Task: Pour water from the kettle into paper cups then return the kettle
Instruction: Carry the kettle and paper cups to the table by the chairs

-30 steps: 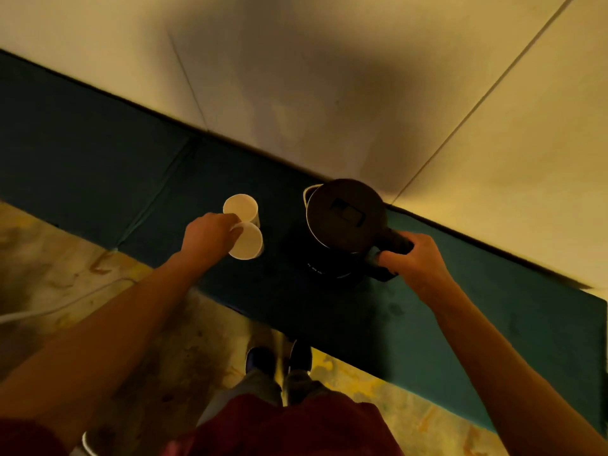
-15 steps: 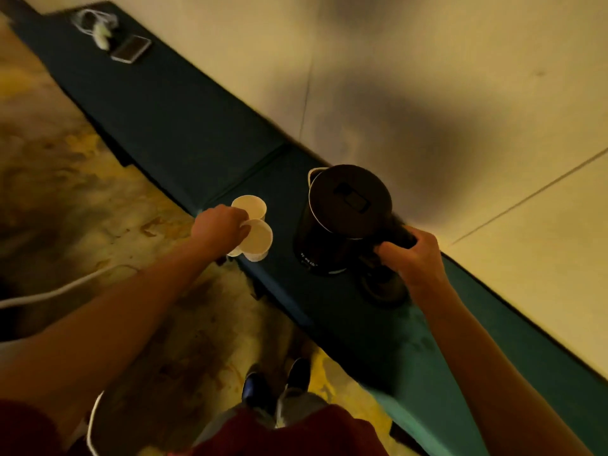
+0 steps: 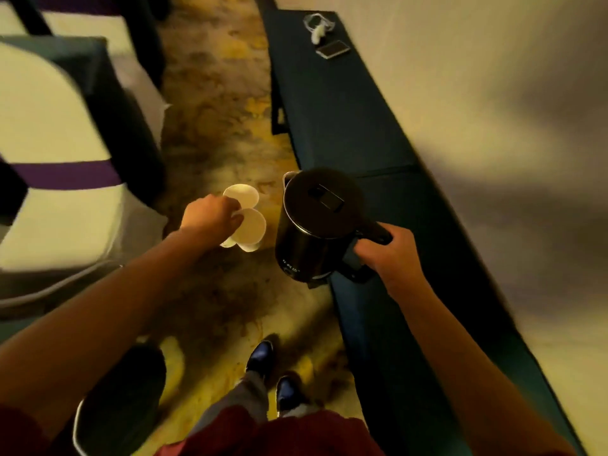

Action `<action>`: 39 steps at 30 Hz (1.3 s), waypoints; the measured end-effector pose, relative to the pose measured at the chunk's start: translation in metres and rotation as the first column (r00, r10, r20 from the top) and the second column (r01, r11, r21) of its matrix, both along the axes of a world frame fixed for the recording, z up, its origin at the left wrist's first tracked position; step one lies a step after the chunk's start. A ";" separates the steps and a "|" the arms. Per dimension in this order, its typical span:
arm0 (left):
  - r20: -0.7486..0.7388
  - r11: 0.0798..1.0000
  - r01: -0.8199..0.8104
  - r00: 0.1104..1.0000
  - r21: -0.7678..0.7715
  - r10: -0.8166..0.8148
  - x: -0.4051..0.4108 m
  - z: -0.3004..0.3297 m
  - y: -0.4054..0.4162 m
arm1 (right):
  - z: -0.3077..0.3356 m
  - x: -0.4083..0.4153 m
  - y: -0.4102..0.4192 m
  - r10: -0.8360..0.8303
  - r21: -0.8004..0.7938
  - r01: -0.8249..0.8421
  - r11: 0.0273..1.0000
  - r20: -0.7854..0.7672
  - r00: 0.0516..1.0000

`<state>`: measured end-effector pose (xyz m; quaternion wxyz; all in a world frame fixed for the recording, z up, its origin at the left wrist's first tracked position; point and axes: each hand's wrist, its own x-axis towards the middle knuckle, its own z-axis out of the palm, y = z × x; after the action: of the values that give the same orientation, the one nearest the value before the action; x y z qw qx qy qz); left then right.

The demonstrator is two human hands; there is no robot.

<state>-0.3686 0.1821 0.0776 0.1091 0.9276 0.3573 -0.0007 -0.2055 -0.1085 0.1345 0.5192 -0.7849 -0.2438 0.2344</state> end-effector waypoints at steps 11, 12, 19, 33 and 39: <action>0.017 0.884 -0.467 0.884 -0.017 0.467 -0.231 0.000 -0.017 | 0.000 -0.123 0.083 0.411 0.026 -0.411 0.911 -0.110 0.905; 0.016 0.869 -0.495 0.869 -0.022 0.495 -0.252 -0.001 -0.019 | -0.001 -0.135 0.091 0.431 0.022 -0.431 0.902 -0.099 0.897; -0.061 0.789 -0.607 0.795 -0.098 0.604 -0.387 0.003 -0.035 | -0.003 -0.257 0.135 0.560 0.043 -0.558 0.829 -0.093 0.824; -0.044 0.634 -0.772 0.635 -0.034 0.771 -0.551 -0.024 -0.038 | -0.025 -0.418 0.224 0.712 -0.003 -0.717 0.698 -0.104 0.694; -0.036 0.580 -0.813 0.582 -0.052 0.813 -0.577 -0.046 -0.020 | -0.031 -0.450 0.262 0.736 -0.016 -0.740 0.673 -0.094 0.671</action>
<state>-0.9457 0.1624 0.0317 0.1251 0.6576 0.7421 0.0343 -0.6556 0.1537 0.1031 0.3686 -0.6231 -0.5128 0.4614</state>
